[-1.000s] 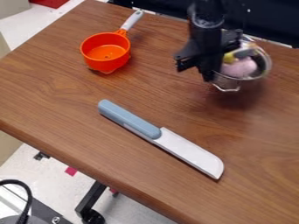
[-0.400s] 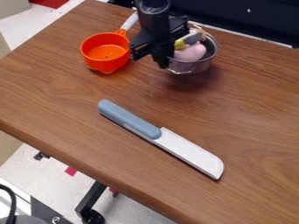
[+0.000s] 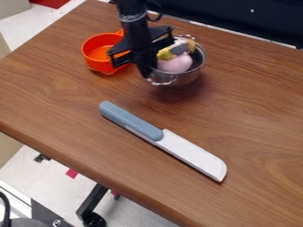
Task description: Moved the silver pot near the knife.
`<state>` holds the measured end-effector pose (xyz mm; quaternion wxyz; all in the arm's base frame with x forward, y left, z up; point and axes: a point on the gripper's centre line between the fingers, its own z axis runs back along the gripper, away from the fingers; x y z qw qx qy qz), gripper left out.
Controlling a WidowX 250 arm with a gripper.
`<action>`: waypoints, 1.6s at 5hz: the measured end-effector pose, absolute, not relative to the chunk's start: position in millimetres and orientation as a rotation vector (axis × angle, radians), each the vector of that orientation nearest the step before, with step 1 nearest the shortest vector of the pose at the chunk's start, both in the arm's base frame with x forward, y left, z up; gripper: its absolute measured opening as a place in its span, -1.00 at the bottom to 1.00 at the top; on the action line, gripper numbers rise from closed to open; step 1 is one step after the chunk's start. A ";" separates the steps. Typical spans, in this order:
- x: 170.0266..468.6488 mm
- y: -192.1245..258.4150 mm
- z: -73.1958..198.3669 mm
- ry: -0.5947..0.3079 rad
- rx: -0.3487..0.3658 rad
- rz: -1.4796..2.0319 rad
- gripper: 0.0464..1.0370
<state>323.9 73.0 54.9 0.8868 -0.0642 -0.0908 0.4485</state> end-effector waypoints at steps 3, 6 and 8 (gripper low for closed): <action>289.9 88.5 37.2 -0.199 -0.051 0.801 -0.98; 289.3 88.6 35.3 -0.148 -0.011 0.805 -0.67; 301.6 99.9 54.0 -0.143 0.064 0.904 0.40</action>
